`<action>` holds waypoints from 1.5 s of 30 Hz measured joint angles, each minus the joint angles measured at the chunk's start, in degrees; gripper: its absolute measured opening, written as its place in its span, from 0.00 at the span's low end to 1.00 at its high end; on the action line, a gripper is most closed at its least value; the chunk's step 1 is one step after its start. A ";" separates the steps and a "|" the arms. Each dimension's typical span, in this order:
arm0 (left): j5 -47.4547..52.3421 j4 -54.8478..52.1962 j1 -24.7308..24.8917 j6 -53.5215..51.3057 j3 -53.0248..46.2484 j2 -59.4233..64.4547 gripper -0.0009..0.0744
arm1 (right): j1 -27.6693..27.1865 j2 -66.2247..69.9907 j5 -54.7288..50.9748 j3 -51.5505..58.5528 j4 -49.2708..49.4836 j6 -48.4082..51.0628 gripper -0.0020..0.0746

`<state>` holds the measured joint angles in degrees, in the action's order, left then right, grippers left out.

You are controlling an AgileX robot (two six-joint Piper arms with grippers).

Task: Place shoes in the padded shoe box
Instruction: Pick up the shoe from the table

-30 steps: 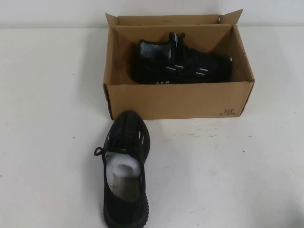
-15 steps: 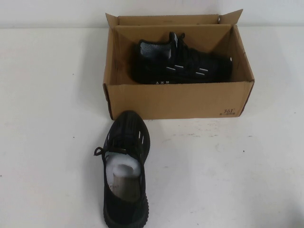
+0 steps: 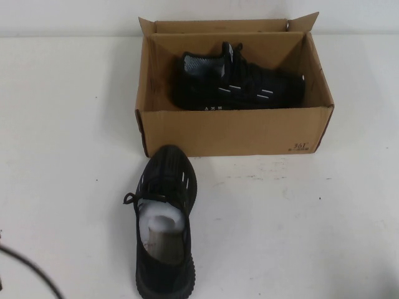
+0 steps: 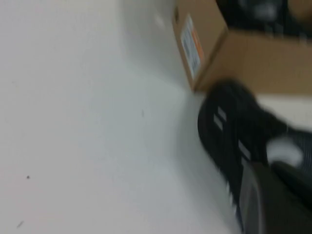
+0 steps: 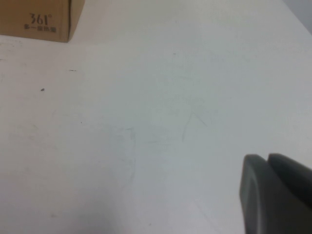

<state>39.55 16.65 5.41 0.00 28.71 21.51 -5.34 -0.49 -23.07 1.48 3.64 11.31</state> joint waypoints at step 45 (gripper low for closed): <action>28.09 -6.40 25.95 -66.29 49.67 72.95 0.42 | 0.00 -0.08 0.00 0.00 0.00 0.00 0.02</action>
<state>67.64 10.25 31.35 -66.29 78.38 94.46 -5.34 -0.57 -23.07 1.48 3.64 11.31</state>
